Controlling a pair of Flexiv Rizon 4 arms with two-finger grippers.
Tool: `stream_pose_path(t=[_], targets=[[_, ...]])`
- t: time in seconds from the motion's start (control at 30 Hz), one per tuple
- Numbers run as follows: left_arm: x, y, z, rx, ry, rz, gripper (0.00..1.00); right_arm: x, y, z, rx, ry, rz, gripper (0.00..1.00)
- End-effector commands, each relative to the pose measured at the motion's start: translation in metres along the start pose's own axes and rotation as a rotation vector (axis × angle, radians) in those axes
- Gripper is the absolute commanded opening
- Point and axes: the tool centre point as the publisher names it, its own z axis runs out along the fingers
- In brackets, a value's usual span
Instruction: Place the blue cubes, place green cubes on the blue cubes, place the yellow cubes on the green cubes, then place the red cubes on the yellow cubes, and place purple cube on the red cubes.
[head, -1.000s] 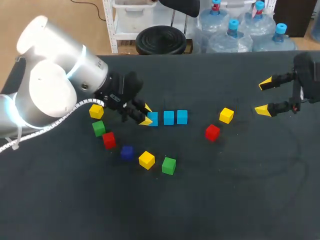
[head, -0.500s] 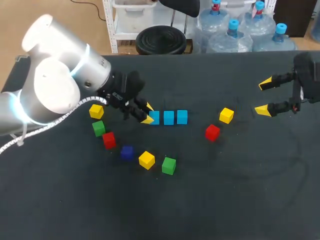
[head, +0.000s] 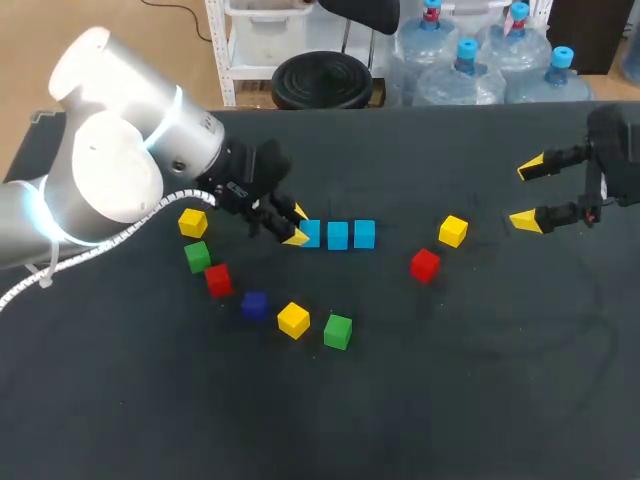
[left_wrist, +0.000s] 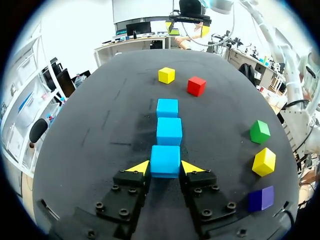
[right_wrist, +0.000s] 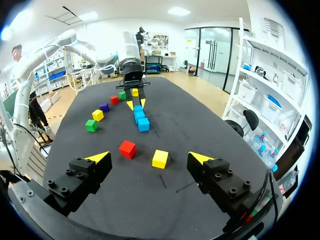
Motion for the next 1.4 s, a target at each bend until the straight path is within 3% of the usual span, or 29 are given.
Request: stream_pose_path(t=[0.03, 0.83, 0.87, 0.93, 1.0, 1.2, 1.27, 1.33, 1.37, 1.4], targets=[[0.0005, 0.0011, 0.0020, 0.005, 0.002, -0.001, 0.00, 0.0002, -0.0002, 0.0006, 0.000, -0.002, -0.001, 1.00], [0.0015, 0.0008, 0.0040, 0.007, 0.014, -0.007, 0.00, 0.0002, -0.0002, 0.0006, 0.000, -0.002, -0.001, 1.00], [0.0015, 0.0007, 0.0041, 0.007, 0.016, -0.008, 0.04, 0.0002, -0.0002, 0.0006, 0.000, -0.002, -0.001, 1.00], [0.0015, 0.0005, 0.0042, 0.008, 0.019, -0.008, 0.31, 0.0002, -0.0002, 0.0006, 0.000, -0.002, -0.001, 1.00], [0.0015, 0.0003, 0.0042, 0.009, 0.022, -0.008, 0.33, 0.0002, -0.0002, 0.0006, 0.000, -0.002, -0.001, 1.00], [0.0017, -0.0001, 0.0040, 0.010, 0.030, -0.010, 0.49, 0.0002, -0.0002, 0.0006, 0.000, -0.002, -0.001, 1.00], [0.0018, -0.0004, 0.0038, 0.009, 0.032, -0.011, 0.76, 0.0002, -0.0002, 0.0006, 0.000, -0.002, -0.001, 1.00], [0.0017, -0.0008, 0.0033, 0.009, 0.034, -0.012, 0.87, 0.0002, -0.0002, 0.0006, 0.000, -0.002, -0.001, 1.00], [0.0016, -0.0010, 0.0028, 0.010, 0.035, -0.015, 1.00, 0.0002, -0.0002, 0.0006, 0.000, -0.002, -0.001, 1.00], [0.0013, -0.0009, 0.0020, 0.010, 0.035, -0.019, 1.00, 0.0002, -0.0002, 0.0006, 0.000, -0.002, -0.001, 1.00]])
